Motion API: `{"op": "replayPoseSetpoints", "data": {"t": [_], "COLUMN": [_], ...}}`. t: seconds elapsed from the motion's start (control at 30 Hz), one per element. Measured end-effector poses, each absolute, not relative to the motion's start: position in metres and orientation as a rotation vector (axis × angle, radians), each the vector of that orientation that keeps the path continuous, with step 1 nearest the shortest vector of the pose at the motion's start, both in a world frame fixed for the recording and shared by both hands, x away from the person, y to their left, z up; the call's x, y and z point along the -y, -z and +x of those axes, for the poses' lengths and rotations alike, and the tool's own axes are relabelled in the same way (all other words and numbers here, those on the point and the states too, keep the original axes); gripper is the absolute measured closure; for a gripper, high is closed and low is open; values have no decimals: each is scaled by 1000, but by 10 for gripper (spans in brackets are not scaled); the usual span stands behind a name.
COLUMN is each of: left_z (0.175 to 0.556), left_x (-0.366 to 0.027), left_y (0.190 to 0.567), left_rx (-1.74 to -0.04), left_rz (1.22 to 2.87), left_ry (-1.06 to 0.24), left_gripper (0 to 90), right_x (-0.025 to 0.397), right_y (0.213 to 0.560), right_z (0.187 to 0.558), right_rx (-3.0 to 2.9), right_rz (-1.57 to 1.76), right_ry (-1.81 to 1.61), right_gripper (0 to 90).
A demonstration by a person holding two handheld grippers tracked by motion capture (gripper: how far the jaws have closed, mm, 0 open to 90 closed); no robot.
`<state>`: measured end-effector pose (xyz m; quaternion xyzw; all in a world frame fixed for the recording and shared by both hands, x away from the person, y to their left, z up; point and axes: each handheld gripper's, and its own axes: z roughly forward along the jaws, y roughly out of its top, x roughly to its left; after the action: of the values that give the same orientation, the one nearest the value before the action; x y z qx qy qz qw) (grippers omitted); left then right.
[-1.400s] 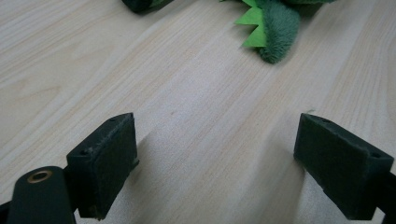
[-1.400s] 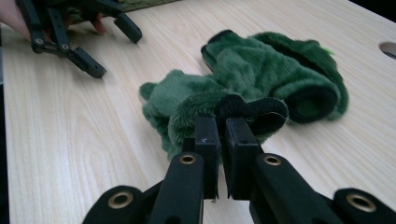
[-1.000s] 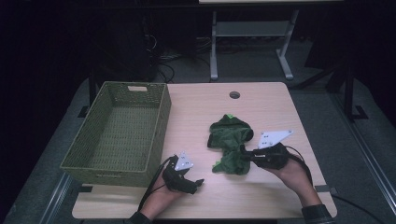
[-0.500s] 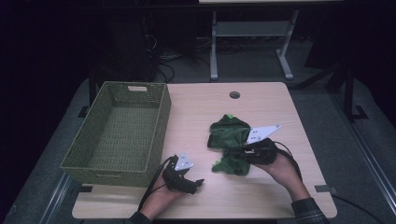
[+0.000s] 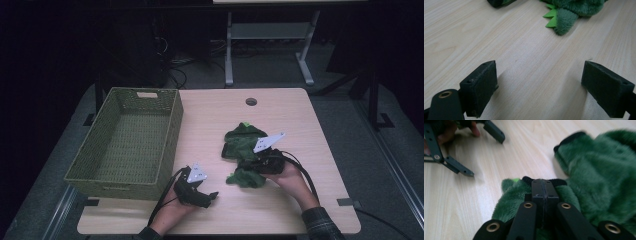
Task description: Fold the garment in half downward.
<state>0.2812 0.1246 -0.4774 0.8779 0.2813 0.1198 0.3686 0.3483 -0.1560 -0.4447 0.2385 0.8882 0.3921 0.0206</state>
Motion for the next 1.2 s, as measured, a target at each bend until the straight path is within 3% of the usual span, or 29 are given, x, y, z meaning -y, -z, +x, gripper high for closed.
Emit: {"op": "replayPoseSetpoints", "data": {"t": [0.47, 0.57, 0.73, 0.97, 1.03, 1.2], "left_z": [281, 281, 286, 294, 299, 316], "left_x": [-125, -125, -122, -112, -110, -104], "left_y": [477, 477, 472, 457, 452, 439], "left_rx": [-722, -721, -740, -694, -678, -672], "left_rz": [2255, 2255, 2283, 2263, 2271, 2249], "left_ry": [-309, -307, -258, -225, -211, -217], "left_gripper": [125, 126, 139, 155, 208, 244], "right_x": [154, 156, 162, 174, 179, 190], "right_y": [457, 451, 437, 419, 413, 405], "right_z": [341, 340, 339, 343, 345, 355], "right_rx": [-2780, -2729, -2676, -2629, -2605, -2553], "right_rz": [819, 813, 810, 828, 843, 893], "right_ry": [-1188, -1207, -1242, -1253, -1250, -1239], "right_gripper": [899, 785, 690, 622, 617, 598]}}
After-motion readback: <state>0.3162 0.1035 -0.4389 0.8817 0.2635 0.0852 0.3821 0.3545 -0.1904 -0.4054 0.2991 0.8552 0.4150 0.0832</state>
